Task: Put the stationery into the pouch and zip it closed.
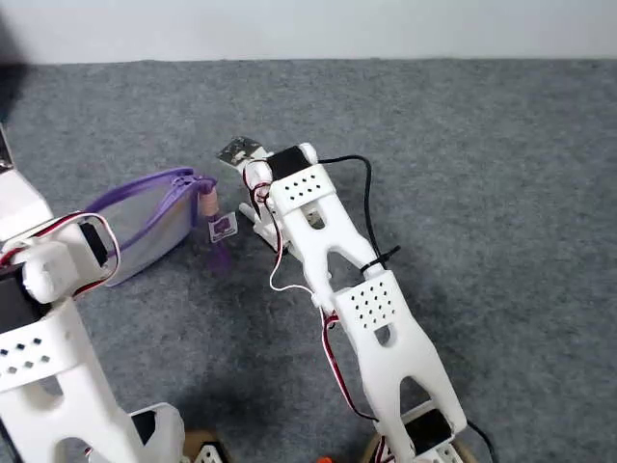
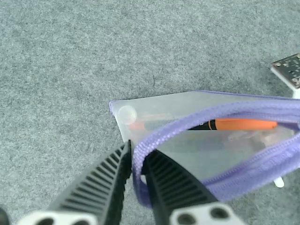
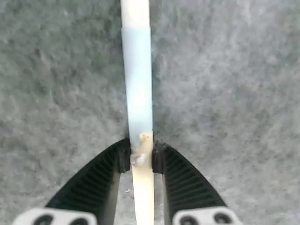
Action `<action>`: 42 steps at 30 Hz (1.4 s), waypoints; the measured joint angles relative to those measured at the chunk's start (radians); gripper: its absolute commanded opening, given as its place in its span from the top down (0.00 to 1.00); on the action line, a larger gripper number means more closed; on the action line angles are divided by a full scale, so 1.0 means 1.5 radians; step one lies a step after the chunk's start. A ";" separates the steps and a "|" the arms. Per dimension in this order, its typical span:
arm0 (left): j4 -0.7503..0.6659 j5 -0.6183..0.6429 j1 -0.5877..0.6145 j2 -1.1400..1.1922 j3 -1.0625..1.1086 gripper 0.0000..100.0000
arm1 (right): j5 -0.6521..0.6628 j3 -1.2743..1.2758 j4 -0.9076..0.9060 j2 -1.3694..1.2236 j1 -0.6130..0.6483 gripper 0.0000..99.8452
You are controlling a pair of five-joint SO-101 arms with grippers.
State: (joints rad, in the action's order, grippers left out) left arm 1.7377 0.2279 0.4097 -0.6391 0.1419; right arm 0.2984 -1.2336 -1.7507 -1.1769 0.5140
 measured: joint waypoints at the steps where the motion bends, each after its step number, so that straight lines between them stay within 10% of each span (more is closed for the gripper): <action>1: 0.000 0.000 0.000 0.000 0.000 0.99 | 0.000 0.000 0.000 0.000 -0.006 0.98; 11: 0.000 0.000 0.000 0.000 0.000 0.99 | -0.001 0.242 -0.002 0.171 -0.053 0.98; 19: 0.000 0.000 -0.002 0.000 0.000 0.99 | -0.017 0.434 -0.002 0.309 -0.050 0.74; 33: 0.000 0.001 -0.002 0.000 0.000 0.99 | -0.025 0.438 0.137 0.279 -0.004 0.76; 42: 0.000 0.001 -0.002 0.000 0.000 0.99 | -0.025 0.436 0.130 0.238 -0.015 0.98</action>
State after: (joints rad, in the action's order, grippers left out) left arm 1.7377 0.2294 0.4066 -0.6391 0.1419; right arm 0.2616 -0.5800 -1.5558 -0.8193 0.4910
